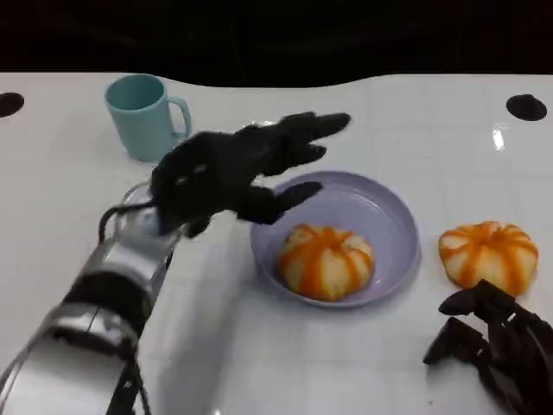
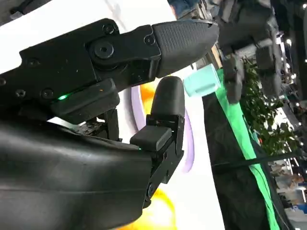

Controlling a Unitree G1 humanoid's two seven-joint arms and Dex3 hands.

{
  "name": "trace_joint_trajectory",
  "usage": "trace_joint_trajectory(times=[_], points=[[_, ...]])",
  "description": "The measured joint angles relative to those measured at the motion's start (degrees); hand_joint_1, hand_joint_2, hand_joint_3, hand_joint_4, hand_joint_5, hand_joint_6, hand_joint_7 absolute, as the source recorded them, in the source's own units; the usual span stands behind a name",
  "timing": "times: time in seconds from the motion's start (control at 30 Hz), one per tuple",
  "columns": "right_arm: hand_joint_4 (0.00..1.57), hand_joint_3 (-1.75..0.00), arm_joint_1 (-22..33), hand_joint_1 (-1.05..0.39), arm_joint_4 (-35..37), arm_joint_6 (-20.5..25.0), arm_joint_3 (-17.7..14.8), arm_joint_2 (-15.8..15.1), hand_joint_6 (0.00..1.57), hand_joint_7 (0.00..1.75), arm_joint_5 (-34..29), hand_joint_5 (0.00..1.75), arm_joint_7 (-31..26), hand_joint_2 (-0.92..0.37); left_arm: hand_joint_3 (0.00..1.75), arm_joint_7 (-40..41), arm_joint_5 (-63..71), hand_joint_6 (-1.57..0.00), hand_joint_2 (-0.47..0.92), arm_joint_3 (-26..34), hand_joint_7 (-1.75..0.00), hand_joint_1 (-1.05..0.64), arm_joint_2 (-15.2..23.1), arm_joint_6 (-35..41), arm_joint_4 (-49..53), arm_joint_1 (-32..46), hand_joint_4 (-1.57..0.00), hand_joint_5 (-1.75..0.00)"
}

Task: Grasp the bread from the table and place it into the plate.

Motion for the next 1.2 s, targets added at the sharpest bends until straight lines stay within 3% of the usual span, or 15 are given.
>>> trace_joint_trajectory(times=[0.07,0.13,0.2,0.37,0.4,0.43,0.5,0.6,0.63,0.7,0.83,1.03,1.2], points=[[0.66,-0.26,-0.13,-0.54,0.16,0.01,0.14,0.0,0.57,1.23,0.01,1.5,0.0,-0.92,0.48,-2.38,-5.26,-0.39,0.92,3.88,-0.12,-0.8,-0.79,-0.09,-1.94,3.78,-0.52,-0.37],[0.65,-0.27,-0.2,-0.53,0.24,0.07,0.24,-0.01,0.57,1.23,0.01,1.5,0.0,-0.92,0.43,-4.41,-11.46,-0.58,0.92,8.07,-0.14,-0.68,-2.49,0.0,-4.55,7.84,-0.6,-0.76],[0.65,-0.27,-0.19,-0.52,0.28,0.19,0.24,-0.08,0.57,1.23,0.05,1.5,0.11,-0.92,0.41,-6.93,-19.3,-0.68,0.92,12.82,-0.15,-0.64,-5.35,2.27,-8.32,12.34,-0.59,-0.99],[0.64,-0.27,-0.18,-0.52,0.27,0.46,0.3,-0.13,0.57,1.22,0.07,1.5,0.26,-0.92,0.41,-7.59,-25.09,-0.71,0.92,15.52,-0.16,-0.63,-8.54,9.03,-14.79,18.13,-0.59,-1.06],[0.64,-0.27,-0.17,-0.52,0.27,0.54,0.3,-0.16,0.57,1.22,0.09,1.5,0.27,-0.92,0.43,-7.58,-25.2,-0.72,0.92,15.52,-0.22,-0.64,-8.64,9.62,-15.67,18.35,-0.56,-1.2],[0.64,-0.27,-0.17,-0.52,0.27,0.62,0.3,-0.17,0.57,1.21,0.13,1.5,0.32,-0.92,0.49,-7.58,-25.5,-0.65,0.92,15.59,-0.76,-0.61,-8.77,10.63,-17.08,18.58,-0.55,-1.51],[0.64,-0.27,-0.18,-0.51,0.21,0.98,0.37,-0.16,0.57,1.21,0.31,1.5,0.47,-0.92,0.5,-7.55,-28.72,-0.58,0.92,16.3,-1.21,-0.58,-9.69,14.93,-23.91,21.86,-0.59,-1.69],[0.64,-0.27,0.21,-0.51,-0.36,1.18,0.27,-0.17,0.58,1.2,0.53,1.51,0.45,-0.92,0.49,-7.44,-33.69,-0.56,0.92,16.46,-1.34,-0.57,-11.15,24.16,-35.01,30.69,-0.63,-1.74],[0.63,-0.27,0.31,-0.52,-0.55,1.23,0.26,-0.17,0.57,1.19,0.53,1.51,0.38,-0.92,0.47,-7.17,-34.34,-0.53,0.92,16.38,-1.54,-0.56,-11.28,26.62,-37.05,33.1,-0.7,-1.74],[0.62,-0.27,0.52,-0.52,-1.17,1.83,0.46,-0.12,0.58,1.18,0.52,1.51,0.34,-0.92,0.44,-6.13,-35.95,-0.52,0.92,15.87,-1.7,-0.54,-11.33,31.97,-43.14,37.74,-0.77,-1.75],[0.62,-0.28,0.94,-0.52,-1.96,2.27,0.58,-0.09,0.58,1.17,0.5,1.51,0.34,-0.92,0.43,-3.65,-39.33,-0.51,0.92,15.5,-1.74,-0.53,-11.22,41.5,-54.42,44.6,-0.78,-1.75],[0.63,-0.26,1.58,-0.53,-2.6,2.83,0.69,-0.01,0.59,1.17,0.44,1.52,0.1,-0.92,0.37,-1.03,-40.0,-0.57,0.92,15.19,-1.75,-0.52,-11.55,45.44,-59.94,46.42,-0.85,-1.75],[0.64,-0.24,2.49,-0.54,-4.47,3.36,0.75,0.21,0.61,1.19,0.41,1.53,-1.45,-0.92,0.39,1.66,-40.7,-0.54,0.92,13.53,-1.75,-0.52,-11.88,49.65,-65.92,56.05,-0.82,-1.75]])
